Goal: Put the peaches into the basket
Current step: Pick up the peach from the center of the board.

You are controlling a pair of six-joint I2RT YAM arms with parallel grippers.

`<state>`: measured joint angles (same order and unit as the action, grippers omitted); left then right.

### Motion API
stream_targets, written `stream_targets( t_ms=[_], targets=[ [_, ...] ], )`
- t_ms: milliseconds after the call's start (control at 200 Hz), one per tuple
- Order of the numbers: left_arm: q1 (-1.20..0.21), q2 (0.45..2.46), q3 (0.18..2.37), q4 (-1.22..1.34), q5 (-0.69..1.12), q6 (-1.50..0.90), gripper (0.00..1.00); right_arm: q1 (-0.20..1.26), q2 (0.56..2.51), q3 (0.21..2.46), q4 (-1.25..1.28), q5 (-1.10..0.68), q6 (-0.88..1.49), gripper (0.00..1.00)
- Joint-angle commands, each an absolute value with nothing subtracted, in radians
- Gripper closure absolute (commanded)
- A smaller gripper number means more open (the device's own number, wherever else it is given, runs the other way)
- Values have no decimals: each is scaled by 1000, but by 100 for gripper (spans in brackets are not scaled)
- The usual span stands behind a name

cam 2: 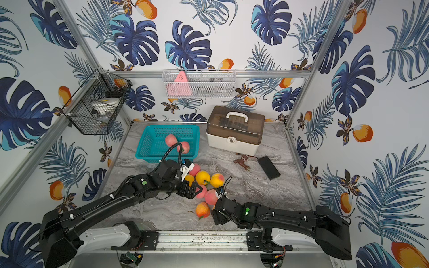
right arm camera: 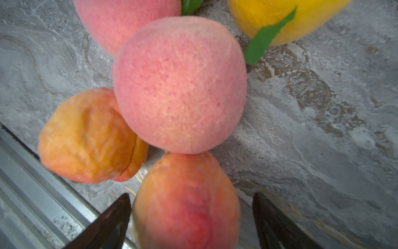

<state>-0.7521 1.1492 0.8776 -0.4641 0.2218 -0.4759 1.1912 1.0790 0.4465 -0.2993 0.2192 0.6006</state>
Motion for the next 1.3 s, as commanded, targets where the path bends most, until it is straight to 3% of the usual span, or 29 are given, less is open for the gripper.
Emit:
stream_targets(
  t_ms=[0,205,505,771,1046,1296],
  targets=[
    [-751,1144,873,-446,203,-480,1,1182,1092,452,-269,180,585,13],
    [-751,1146,851,-416,210,-498,1,1177,1103,456,-273,170,587,17],
    [-750,1147,850,-426,182,-486,1,1177,1034,439,-299,192,598,33],
    [-752,1167,872,-413,213,-486,1,1177,975,450,-344,216,584,35],
    [-751,1200,914,-398,282,-486,1,1178,765,461,-310,261,412,35],
    [-752,1206,924,-352,379,-497,1,1178,876,561,-289,249,310,35]
  ],
)
